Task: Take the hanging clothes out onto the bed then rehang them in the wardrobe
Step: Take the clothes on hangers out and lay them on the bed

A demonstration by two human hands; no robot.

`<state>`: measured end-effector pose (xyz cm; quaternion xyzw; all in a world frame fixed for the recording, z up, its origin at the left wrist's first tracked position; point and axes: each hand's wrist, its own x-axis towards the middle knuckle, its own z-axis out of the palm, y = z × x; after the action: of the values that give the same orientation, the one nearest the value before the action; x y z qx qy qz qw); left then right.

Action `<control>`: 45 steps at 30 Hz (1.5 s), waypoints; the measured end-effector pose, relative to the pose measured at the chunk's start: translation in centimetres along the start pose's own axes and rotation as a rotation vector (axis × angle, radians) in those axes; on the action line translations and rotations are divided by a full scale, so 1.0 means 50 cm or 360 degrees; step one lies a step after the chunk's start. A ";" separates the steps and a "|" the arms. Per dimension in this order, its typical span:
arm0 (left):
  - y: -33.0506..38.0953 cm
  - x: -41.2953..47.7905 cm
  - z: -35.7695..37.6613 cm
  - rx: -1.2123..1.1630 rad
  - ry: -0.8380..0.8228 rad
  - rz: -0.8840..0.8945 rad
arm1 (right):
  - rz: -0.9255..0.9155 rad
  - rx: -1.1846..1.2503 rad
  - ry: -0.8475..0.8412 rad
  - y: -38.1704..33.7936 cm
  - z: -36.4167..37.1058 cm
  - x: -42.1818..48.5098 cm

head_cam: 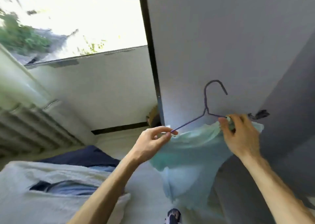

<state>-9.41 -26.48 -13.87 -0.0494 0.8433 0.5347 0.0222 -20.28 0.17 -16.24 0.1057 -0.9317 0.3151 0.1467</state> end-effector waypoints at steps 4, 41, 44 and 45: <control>-0.016 -0.155 -0.082 0.0052 0.0403 -0.0155 | -0.0365 0.0193 0.0000 -0.127 0.065 -0.031; 0.006 -1.517 -0.108 -0.0183 0.2252 -0.1182 | -0.2309 0.0811 -0.1674 -1.053 0.149 -0.998; 0.036 -1.599 -0.055 -0.0317 0.2403 -0.1325 | -0.2495 0.0711 -0.1871 -1.064 0.140 -1.075; 0.047 -1.622 -0.039 -0.0332 0.2447 -0.1349 | -0.2535 0.0727 -0.1915 -1.065 0.135 -1.098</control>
<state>71.00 -22.42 -3.62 -0.7056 0.4825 0.3745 -0.3592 45.06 -39.75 -10.41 0.8599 -0.4280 0.1910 -0.2021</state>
